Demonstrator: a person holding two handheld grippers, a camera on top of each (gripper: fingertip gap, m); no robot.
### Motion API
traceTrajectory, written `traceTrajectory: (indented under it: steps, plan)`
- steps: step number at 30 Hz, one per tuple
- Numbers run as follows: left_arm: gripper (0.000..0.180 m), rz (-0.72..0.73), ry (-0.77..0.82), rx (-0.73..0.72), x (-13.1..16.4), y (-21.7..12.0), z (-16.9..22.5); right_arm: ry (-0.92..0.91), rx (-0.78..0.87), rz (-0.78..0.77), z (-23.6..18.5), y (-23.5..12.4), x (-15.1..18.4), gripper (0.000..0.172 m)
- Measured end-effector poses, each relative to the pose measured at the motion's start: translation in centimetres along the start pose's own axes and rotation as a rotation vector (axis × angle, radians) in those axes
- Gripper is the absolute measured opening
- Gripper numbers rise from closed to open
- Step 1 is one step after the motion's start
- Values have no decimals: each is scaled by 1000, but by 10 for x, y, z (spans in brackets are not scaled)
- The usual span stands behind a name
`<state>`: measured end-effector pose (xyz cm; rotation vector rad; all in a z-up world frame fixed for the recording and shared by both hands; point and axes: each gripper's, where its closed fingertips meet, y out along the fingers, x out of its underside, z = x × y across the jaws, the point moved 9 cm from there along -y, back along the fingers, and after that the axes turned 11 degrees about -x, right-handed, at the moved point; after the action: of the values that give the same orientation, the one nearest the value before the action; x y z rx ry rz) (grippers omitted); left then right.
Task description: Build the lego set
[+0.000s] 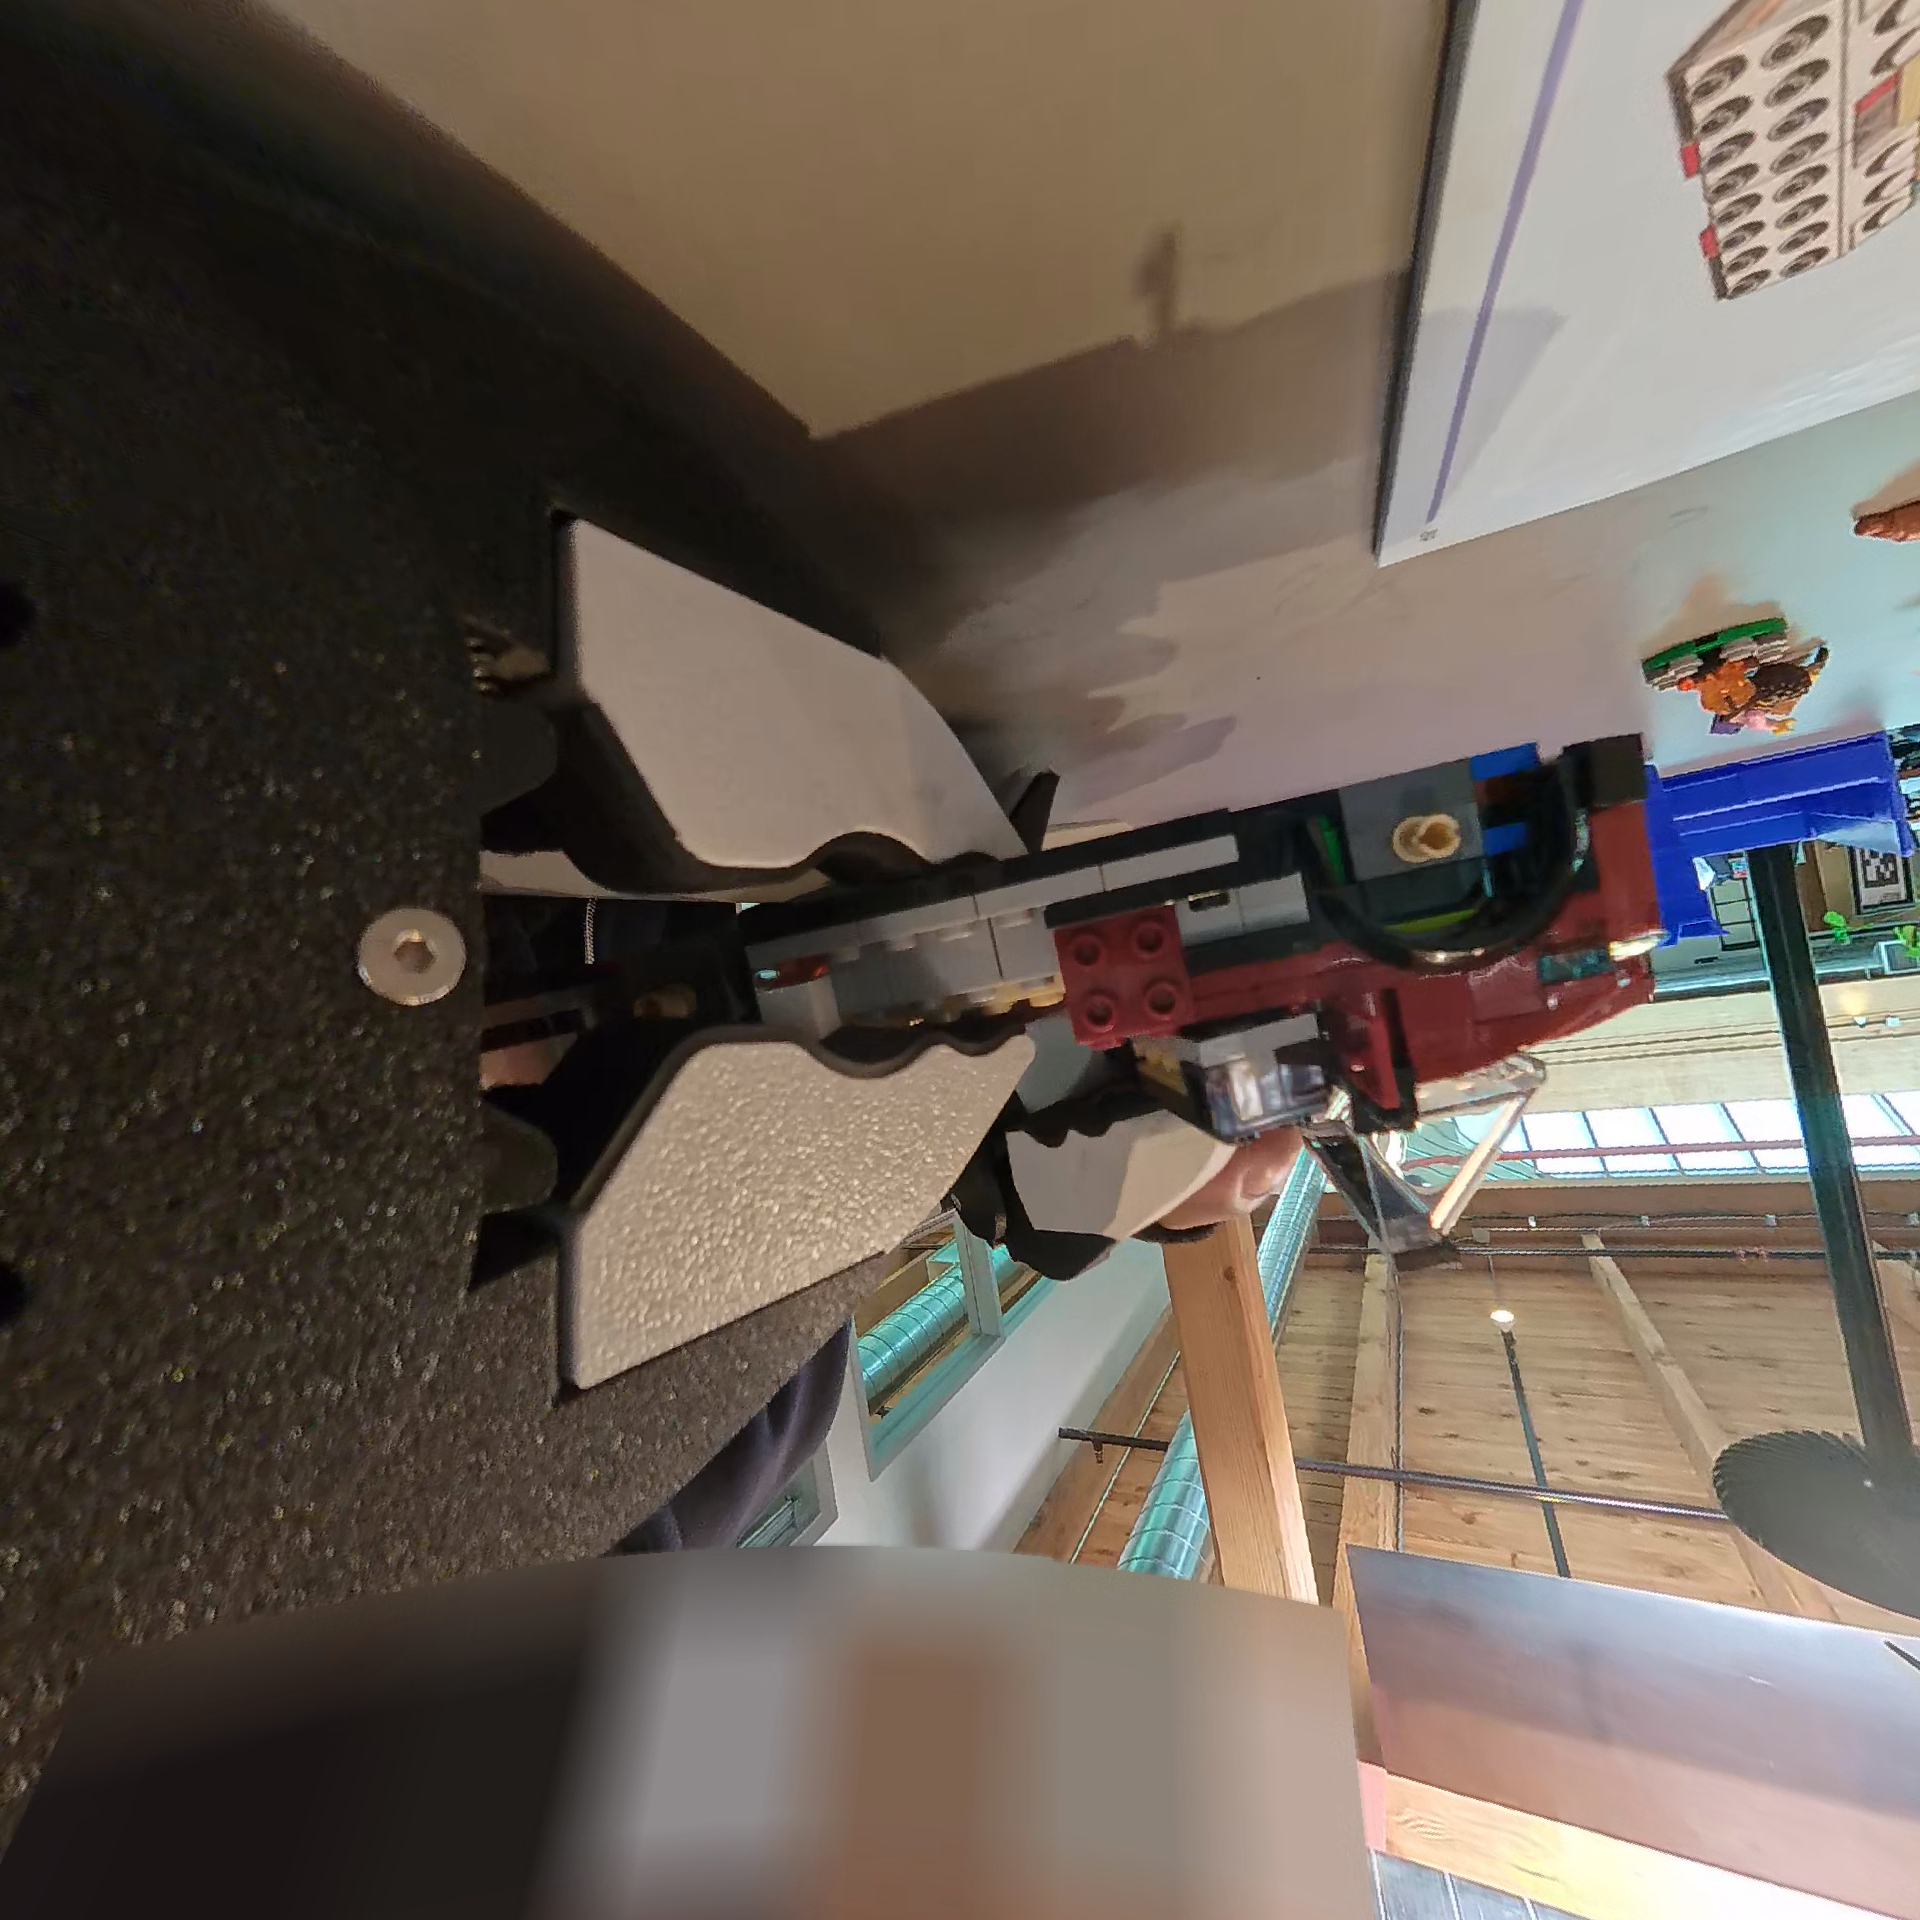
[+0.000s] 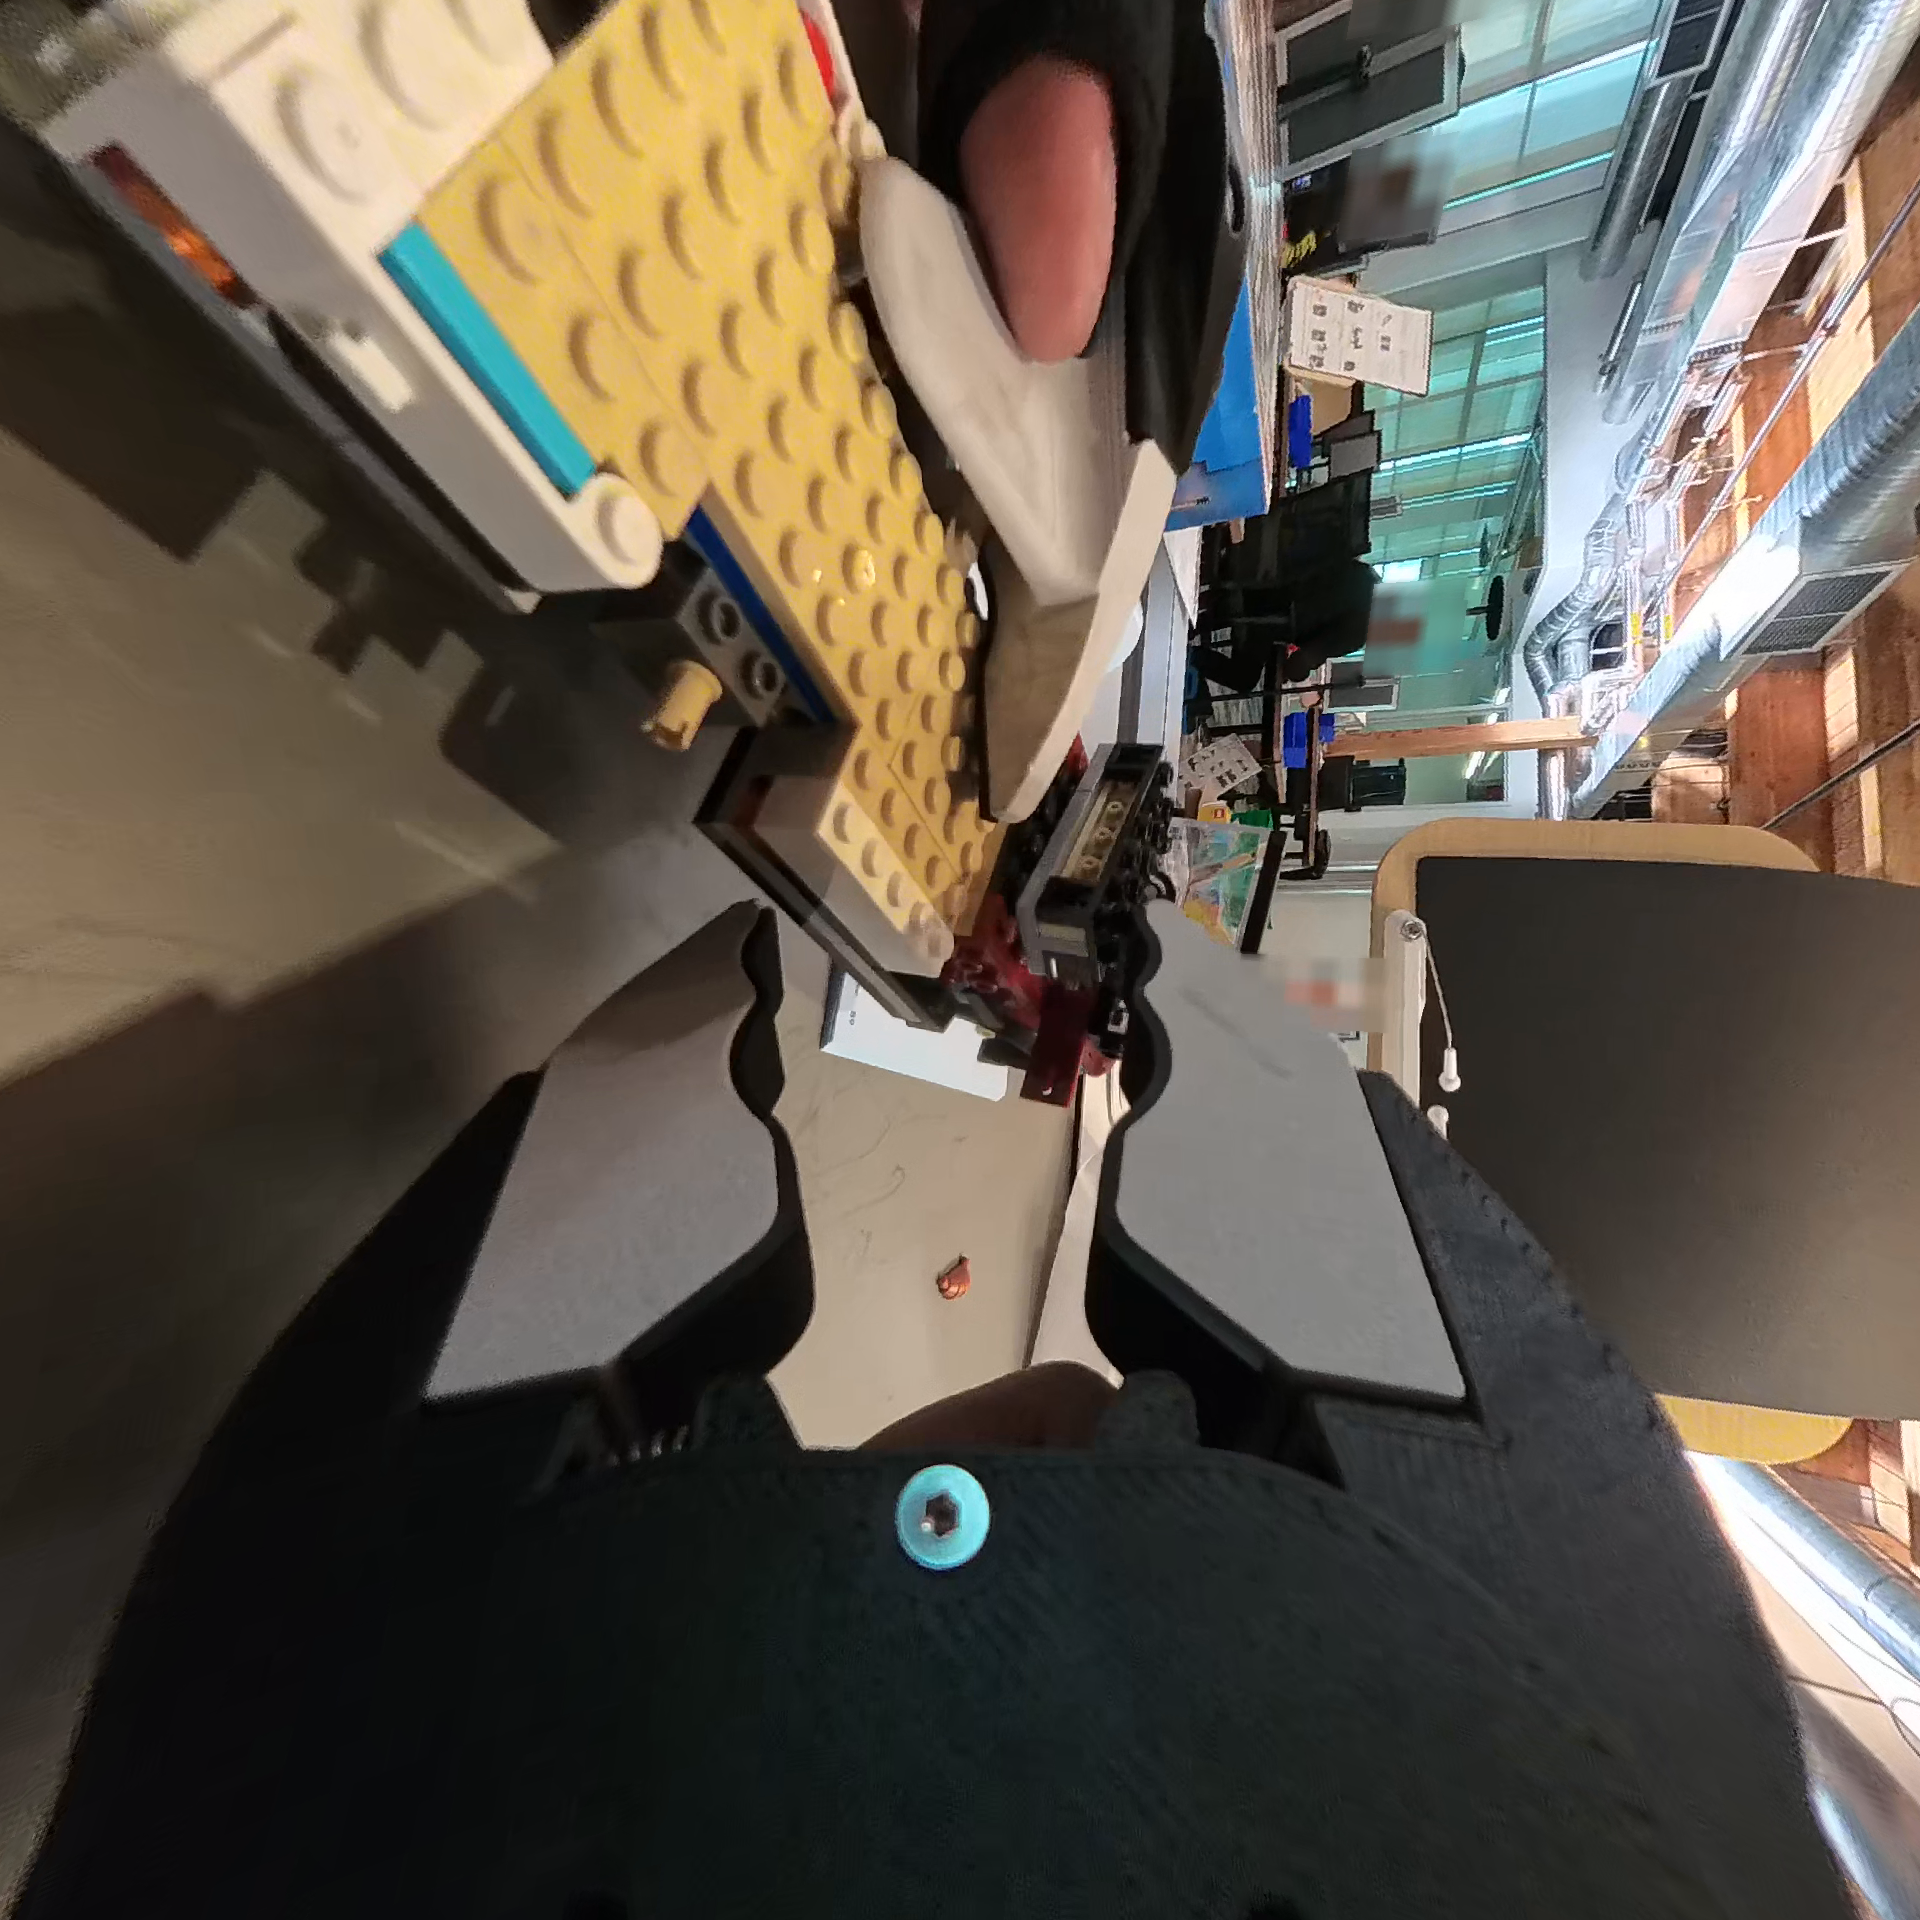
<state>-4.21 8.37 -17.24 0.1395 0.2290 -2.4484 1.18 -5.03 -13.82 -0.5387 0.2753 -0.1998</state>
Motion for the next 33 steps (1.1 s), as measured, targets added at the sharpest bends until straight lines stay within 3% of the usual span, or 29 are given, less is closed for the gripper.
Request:
traceTrajectory:
  steps: [21, 33]
  plan:
    - [23, -4, 2, 6, 0, 0, 0, -10, -5, 37, 4, -7, 0, 64]
    - [23, -12, 9, -2, 1, 1, 1, -111, -60, 68, 4, -10, 3, 57]
